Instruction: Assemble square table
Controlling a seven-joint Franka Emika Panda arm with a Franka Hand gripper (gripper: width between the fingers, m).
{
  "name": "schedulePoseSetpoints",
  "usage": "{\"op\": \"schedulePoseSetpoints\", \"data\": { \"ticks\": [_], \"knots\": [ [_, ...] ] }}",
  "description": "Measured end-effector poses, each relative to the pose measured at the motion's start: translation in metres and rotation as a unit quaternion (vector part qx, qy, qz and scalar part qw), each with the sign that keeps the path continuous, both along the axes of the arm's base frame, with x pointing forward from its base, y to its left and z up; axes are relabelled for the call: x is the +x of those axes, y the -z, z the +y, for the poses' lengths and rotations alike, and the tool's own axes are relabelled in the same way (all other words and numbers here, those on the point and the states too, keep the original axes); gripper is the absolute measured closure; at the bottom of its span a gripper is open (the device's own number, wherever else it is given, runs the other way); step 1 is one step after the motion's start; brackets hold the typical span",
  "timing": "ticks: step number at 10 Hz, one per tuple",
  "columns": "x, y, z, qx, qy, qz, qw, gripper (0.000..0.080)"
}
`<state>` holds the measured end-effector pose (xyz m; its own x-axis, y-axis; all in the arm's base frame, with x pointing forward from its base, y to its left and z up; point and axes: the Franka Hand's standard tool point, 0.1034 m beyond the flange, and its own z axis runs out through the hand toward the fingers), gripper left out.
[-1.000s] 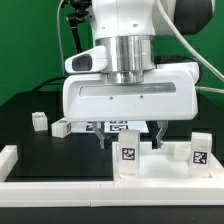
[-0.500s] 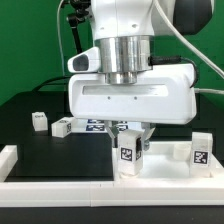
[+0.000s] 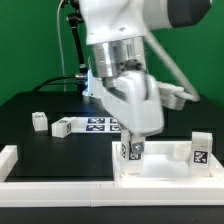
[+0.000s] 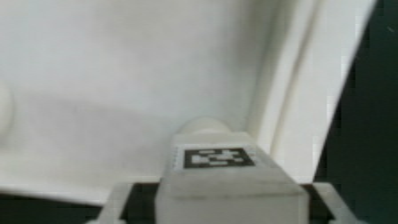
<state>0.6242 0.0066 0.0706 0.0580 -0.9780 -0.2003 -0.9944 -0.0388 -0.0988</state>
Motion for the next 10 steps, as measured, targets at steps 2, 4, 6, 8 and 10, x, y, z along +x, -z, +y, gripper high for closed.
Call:
{"op": "schedulePoseSetpoints", "data": {
  "ticks": [2, 4, 6, 8, 10],
  "knots": [
    [0.0005, -0.0002, 0.0053, 0.0, 0.039, 0.009, 0.999, 0.0509],
    [0.0003, -0.0001, 0.0051, -0.003, 0.021, 0.006, 1.0, 0.0462],
    [-0.0011, -0.0021, 0.0048, -0.033, -0.188, -0.03, 0.981, 0.0254],
    [-0.004, 0.0004, 0.0032, -0.039, -0.267, -0.043, 0.962, 0.0159],
    [-0.0043, 0.0007, 0.0014, -0.047, -0.329, -0.052, 0.942, 0.0151]
  ]
}}
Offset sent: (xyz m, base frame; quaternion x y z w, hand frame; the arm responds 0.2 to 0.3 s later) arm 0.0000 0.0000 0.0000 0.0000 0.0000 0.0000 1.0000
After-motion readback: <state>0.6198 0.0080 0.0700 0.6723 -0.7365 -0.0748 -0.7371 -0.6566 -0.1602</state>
